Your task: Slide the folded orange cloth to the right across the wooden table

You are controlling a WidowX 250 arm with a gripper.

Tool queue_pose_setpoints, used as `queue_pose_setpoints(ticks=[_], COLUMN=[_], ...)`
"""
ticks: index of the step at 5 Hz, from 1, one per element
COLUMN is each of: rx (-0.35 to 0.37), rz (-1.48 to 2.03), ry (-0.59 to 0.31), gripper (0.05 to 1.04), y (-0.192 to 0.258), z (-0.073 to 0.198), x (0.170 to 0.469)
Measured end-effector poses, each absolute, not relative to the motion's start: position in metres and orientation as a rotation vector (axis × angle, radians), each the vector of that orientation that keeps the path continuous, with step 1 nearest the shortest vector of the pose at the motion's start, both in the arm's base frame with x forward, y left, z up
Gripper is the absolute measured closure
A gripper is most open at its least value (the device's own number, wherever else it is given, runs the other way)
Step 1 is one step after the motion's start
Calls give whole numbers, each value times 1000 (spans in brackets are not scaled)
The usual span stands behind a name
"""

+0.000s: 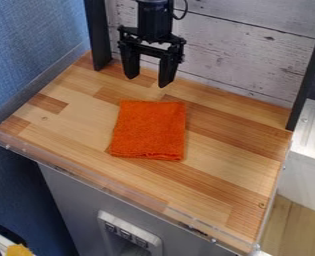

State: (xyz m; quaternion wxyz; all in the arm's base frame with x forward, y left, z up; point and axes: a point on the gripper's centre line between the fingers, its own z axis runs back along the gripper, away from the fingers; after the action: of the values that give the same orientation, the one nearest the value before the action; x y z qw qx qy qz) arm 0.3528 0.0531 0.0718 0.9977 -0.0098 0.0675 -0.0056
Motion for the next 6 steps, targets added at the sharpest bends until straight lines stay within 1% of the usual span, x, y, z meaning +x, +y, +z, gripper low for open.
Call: queue_pose_setpoints(ticks=[2,5,6], rx=[-17,0,11], rz=[91,267,313], ry=[120,-54,-77], gripper=[85,85,85], y=[52,30,28], z=[59,65,64], x=[350,344,340])
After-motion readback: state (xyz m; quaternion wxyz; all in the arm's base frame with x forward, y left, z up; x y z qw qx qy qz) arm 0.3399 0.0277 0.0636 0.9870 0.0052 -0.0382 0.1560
